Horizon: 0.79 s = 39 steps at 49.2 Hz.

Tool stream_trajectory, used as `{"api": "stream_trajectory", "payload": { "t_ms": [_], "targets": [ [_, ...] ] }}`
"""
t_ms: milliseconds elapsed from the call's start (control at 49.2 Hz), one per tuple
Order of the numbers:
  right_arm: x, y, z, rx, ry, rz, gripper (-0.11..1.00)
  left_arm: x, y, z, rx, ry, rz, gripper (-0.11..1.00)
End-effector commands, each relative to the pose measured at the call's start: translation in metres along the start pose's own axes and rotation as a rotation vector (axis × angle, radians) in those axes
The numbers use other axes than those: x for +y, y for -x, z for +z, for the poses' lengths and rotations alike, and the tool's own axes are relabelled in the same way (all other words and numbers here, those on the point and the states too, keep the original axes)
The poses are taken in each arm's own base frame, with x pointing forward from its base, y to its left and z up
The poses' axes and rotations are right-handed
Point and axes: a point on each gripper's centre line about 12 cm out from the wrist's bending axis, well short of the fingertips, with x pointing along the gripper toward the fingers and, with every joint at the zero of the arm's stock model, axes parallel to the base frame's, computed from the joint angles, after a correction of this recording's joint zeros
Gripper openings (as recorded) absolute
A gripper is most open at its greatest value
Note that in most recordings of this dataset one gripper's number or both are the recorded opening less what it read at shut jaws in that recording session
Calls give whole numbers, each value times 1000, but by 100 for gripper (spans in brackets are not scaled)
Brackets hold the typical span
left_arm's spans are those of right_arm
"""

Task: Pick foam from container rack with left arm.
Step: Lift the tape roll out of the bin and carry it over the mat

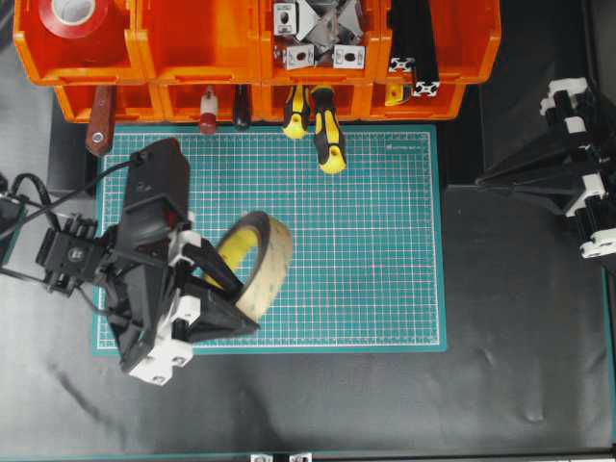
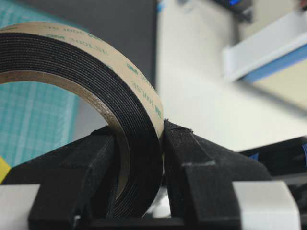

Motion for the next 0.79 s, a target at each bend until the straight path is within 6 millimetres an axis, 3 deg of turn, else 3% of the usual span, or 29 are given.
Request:
{"api": "stream_trajectory", "payload": {
  "t_ms": [0,386,773],
  "targets": [
    [0,-1,6,-16,-7,-2,0,-4,4,9,23,-9,30,25],
    [0,-1,6,-16,-7,-5,0,3,-12,12,166,-95,159,25],
    [-1,-1,5,-13,-5,-6,0,12,-13,22,171,-135,187,25]
  ]
}}
